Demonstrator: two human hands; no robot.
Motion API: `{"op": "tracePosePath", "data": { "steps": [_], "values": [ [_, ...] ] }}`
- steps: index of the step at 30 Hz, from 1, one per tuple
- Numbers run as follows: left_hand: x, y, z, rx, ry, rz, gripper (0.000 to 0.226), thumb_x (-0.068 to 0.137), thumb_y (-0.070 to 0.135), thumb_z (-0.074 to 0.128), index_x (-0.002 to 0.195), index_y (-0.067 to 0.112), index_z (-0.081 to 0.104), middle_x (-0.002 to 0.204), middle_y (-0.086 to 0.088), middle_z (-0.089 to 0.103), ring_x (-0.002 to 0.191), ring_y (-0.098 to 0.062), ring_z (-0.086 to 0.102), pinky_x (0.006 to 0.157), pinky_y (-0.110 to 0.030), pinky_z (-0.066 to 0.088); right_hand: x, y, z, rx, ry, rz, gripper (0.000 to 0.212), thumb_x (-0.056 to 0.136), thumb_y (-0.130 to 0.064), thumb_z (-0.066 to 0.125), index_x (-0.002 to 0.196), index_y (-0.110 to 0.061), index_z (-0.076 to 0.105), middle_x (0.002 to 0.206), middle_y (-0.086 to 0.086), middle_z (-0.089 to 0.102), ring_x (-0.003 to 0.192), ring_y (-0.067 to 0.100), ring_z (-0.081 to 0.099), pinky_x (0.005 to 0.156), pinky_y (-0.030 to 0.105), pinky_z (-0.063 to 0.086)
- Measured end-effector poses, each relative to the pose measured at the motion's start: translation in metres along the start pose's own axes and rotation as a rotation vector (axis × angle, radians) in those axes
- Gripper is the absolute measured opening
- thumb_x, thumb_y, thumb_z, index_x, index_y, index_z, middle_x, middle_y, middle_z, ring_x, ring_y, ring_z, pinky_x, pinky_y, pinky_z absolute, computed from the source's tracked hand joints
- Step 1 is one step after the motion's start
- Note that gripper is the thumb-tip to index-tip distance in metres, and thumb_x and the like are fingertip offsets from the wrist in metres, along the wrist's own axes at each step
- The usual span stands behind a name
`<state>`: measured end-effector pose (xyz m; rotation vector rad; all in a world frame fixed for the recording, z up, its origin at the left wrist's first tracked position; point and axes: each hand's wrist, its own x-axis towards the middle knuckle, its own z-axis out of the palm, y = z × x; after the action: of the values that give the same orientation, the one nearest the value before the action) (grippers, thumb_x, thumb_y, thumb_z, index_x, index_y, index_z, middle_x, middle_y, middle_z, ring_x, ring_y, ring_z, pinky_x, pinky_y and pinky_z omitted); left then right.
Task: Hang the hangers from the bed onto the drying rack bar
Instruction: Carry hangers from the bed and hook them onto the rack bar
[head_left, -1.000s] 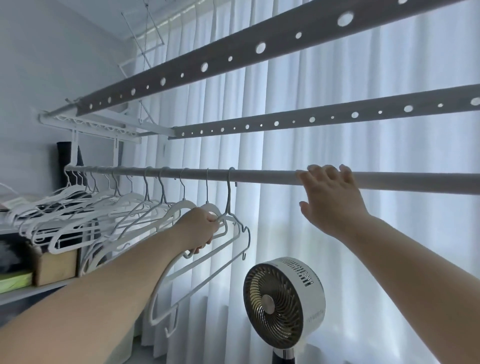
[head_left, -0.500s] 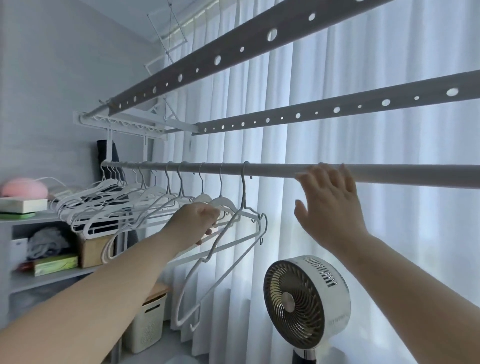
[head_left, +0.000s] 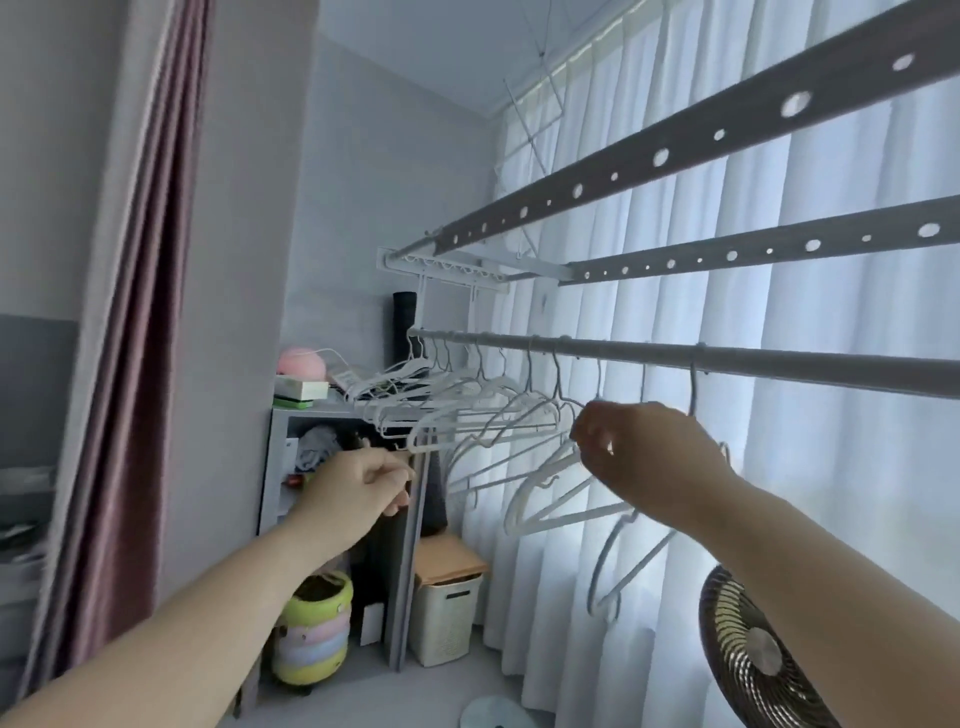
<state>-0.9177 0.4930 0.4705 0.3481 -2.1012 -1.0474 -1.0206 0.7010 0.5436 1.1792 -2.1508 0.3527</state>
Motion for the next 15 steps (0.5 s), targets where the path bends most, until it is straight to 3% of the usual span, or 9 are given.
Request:
{"op": "tracePosePath", "data": {
  "steps": [5,9,12,15],
  "values": [
    [-0.072,-0.069,-0.105,0.106,0.100,-0.193,0.030,0.092,0.007,0.049,0.070,0.025,0.059,0.060,0.007,0.063,0.060,-0.008,0.057,0.054,-0.014,0.040,-0.001,-0.104,0.042,0.064,-0.225,-0.160,0.026,0.094,-0.027,0.037,0.106,-0.020,0.058,0.105,0.000,0.067,0.098,0.022,0.060,0.079,0.027,0.046],
    [-0.168,-0.134,-0.201,0.179,0.205,-0.437,0.034,0.090,0.000,0.049,0.066,0.022,0.058,0.043,0.010,0.061,0.044,0.001,0.055,0.050,-0.011,0.041,-0.011,-0.205,0.100,0.129,-0.370,-0.264,0.028,0.095,-0.024,0.034,0.106,-0.014,0.058,0.104,0.004,0.067,0.091,0.024,0.060,0.068,0.026,0.040],
    [-0.245,-0.171,-0.267,0.264,0.288,-0.605,0.036,0.089,-0.002,0.049,0.064,0.023,0.057,0.043,0.014,0.061,0.042,0.005,0.053,0.060,-0.019,0.045,-0.019,-0.292,0.140,0.166,-0.476,-0.365,0.023,0.094,-0.021,0.035,0.101,-0.018,0.057,0.095,0.001,0.061,0.078,0.020,0.049,0.054,0.024,0.034],
    [-0.323,-0.197,-0.326,0.308,0.382,-0.777,0.036,0.089,0.000,0.050,0.063,0.024,0.057,0.046,0.009,0.060,0.051,-0.003,0.056,0.069,-0.027,0.049,-0.035,-0.386,0.170,0.238,-0.555,-0.455,0.026,0.094,-0.023,0.036,0.109,-0.021,0.057,0.101,0.000,0.063,0.084,0.017,0.053,0.059,0.027,0.037]
  ]
}}
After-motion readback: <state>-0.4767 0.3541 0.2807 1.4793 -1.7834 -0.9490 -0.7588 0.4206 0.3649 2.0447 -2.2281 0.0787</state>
